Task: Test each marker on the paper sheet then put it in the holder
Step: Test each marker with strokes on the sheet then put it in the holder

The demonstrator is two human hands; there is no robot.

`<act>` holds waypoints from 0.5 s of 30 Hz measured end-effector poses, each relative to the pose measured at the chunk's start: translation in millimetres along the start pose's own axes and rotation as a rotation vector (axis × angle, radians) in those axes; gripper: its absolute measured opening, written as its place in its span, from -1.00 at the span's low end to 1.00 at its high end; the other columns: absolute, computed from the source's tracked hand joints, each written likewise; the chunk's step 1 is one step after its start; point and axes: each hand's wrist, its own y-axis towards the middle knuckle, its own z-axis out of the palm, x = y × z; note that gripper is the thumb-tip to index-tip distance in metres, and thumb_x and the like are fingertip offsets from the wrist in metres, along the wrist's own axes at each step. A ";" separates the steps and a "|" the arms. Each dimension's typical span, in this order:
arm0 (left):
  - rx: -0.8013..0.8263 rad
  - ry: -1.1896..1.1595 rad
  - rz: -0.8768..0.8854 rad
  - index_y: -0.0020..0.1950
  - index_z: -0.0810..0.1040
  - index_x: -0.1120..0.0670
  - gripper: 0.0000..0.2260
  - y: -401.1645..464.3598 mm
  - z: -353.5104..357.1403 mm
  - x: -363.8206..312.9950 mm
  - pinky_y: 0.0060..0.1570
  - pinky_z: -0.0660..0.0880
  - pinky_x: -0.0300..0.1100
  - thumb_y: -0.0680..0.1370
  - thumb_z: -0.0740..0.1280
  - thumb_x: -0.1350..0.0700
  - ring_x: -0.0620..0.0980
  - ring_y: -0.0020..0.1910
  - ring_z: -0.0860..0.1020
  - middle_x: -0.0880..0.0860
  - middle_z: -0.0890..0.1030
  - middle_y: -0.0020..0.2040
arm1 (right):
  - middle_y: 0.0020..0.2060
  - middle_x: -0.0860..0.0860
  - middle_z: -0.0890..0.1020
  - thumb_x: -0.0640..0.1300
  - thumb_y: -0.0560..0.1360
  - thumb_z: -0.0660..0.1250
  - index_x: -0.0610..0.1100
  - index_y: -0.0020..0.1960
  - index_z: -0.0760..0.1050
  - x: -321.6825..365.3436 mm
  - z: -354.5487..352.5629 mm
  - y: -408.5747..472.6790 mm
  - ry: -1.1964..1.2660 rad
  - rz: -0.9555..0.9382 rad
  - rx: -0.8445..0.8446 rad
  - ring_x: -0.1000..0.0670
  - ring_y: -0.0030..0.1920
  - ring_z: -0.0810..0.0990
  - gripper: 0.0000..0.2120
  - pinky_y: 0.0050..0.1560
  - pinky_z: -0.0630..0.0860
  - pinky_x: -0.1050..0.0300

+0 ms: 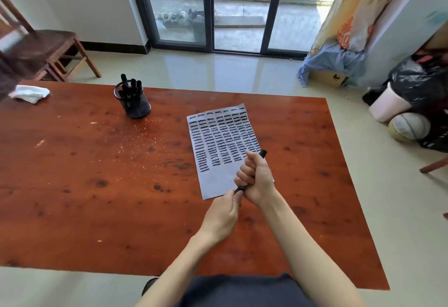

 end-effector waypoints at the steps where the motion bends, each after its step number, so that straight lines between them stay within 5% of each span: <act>1: 0.002 0.011 -0.035 -0.34 0.24 -0.01 -0.67 2.3 1.4 -3.3 -0.27 0.23 -0.12 0.64 0.03 0.03 0.11 -0.30 0.46 0.15 0.52 -0.30 | -0.71 0.10 0.11 -0.17 0.55 0.09 -0.02 -0.59 0.10 1.8 -1.3 5.6 0.014 0.050 -0.014 0.12 -0.71 0.06 -0.47 -0.65 0.05 0.32; 4: -0.010 0.024 -0.153 -0.34 0.25 0.05 -0.64 12.2 2.2 -6.2 -0.25 0.22 -0.10 0.64 0.00 0.03 0.27 -0.08 0.48 0.31 0.55 -0.10 | -0.74 0.09 0.11 -0.20 0.53 0.08 -0.04 -0.63 0.09 -1.3 -2.5 25.5 0.061 0.189 -0.050 0.10 -0.74 0.06 -0.44 -0.67 0.01 0.32; 7: 0.023 0.067 -0.212 -0.32 0.33 0.16 -0.61 22.0 -4.3 -2.8 -0.20 0.29 0.01 0.65 -0.01 0.04 0.30 -0.05 0.49 0.33 0.55 -0.13 | -0.74 0.08 0.11 -0.21 0.54 0.07 -0.06 -0.65 0.09 -4.0 -3.1 42.4 0.101 0.271 -0.062 0.08 -0.75 0.06 -0.42 -0.68 0.01 0.31; 10: 0.052 0.039 -0.253 -0.39 0.24 0.08 -0.59 30.2 -15.7 -5.3 -0.28 0.23 -0.08 0.65 -0.02 0.02 0.15 -0.33 0.39 0.07 0.39 -0.42 | -0.74 0.06 0.11 -0.21 0.55 0.07 -0.08 -0.66 0.10 -10.5 2.5 50.5 0.112 0.294 -0.014 0.07 -0.75 0.07 -0.41 -0.69 0.01 0.27; 15: 0.199 -0.410 -0.477 -0.31 0.29 0.02 -0.65 1.4 -26.1 13.8 -0.59 0.06 -0.34 0.63 0.00 -0.07 -0.15 -0.57 0.16 -0.08 0.24 -0.48 | -0.75 0.08 0.15 -0.26 0.37 0.16 -0.08 -0.65 0.14 46.1 -22.3 71.6 0.251 0.088 -0.140 0.09 -0.75 0.11 -0.55 -0.62 0.05 0.38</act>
